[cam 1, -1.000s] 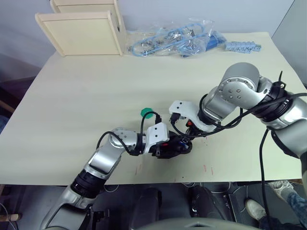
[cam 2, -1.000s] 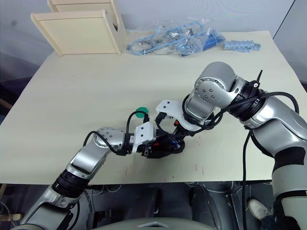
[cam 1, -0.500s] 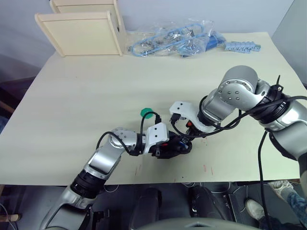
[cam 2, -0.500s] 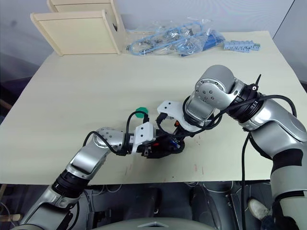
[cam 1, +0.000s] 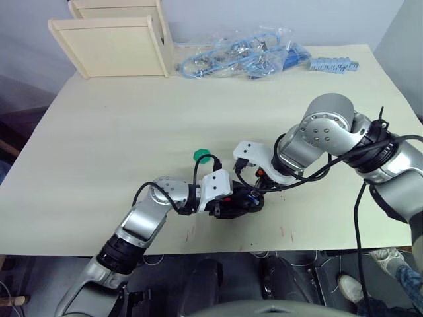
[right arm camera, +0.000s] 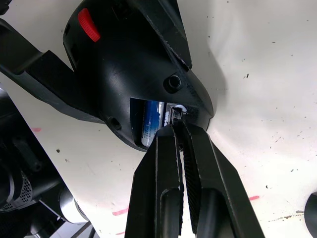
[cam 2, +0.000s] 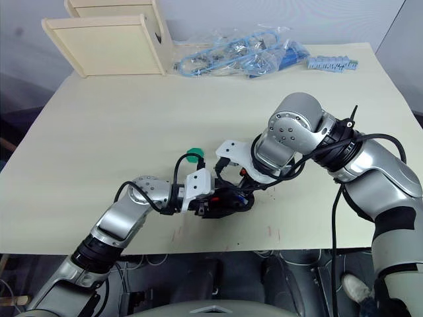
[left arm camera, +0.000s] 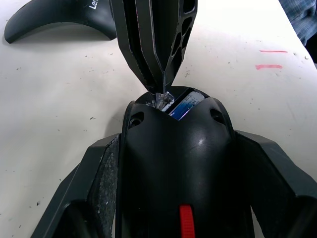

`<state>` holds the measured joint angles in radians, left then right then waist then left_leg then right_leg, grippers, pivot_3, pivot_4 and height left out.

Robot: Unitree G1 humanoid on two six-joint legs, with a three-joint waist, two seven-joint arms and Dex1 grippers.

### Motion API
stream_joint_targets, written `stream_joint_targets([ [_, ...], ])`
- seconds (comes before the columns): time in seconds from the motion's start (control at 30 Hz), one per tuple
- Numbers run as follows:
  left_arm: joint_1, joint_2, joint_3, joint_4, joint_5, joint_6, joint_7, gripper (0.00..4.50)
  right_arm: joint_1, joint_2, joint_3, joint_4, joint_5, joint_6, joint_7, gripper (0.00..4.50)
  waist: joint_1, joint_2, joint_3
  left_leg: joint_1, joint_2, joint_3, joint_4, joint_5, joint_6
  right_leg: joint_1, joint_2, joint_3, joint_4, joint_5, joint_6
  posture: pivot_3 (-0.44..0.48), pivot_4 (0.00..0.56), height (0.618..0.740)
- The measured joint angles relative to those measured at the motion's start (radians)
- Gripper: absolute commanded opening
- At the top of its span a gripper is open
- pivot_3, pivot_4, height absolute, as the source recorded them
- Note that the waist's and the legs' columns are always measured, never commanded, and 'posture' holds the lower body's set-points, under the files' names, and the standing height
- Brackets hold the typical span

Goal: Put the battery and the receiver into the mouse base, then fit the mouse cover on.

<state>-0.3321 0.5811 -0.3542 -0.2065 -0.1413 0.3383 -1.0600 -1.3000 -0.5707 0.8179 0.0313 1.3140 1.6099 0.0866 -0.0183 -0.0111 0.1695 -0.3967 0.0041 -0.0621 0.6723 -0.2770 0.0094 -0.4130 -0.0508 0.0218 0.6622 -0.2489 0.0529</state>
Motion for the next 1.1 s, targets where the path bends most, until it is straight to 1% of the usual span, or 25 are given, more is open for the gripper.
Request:
stream_joint_targets([
  [0.27,0.005,0.001,0.005,0.0,0.0,0.001,0.007,2.92,0.0,0.018,0.002,-0.01,0.036,0.0,-0.07,0.0,-0.002,0.0,-0.001,0.001,0.0,0.0,0.0,0.0,0.0,0.0,0.0,0.0,0.0,0.0,0.0,0.0,0.15,0.74],
  [0.63,0.016,0.002,0.01,-0.012,0.0,0.006,0.013,2.92,-0.003,0.03,0.011,-0.012,0.13,0.0,-0.182,0.0,-0.01,0.0,-0.001,0.001,0.0,-0.001,0.0,0.0,0.0,0.0,0.0,0.001,0.0,0.0,0.0,0.0,0.15,0.74],
  [1.1,0.02,0.004,0.013,-0.013,0.0,0.008,0.013,2.92,-0.014,0.053,0.026,0.014,0.213,0.0,-0.295,0.0,-0.015,0.0,-0.002,0.001,0.0,-0.001,0.0,0.0,0.0,0.001,0.0,0.0,0.0,0.0,0.0,0.0,0.15,0.74],
])
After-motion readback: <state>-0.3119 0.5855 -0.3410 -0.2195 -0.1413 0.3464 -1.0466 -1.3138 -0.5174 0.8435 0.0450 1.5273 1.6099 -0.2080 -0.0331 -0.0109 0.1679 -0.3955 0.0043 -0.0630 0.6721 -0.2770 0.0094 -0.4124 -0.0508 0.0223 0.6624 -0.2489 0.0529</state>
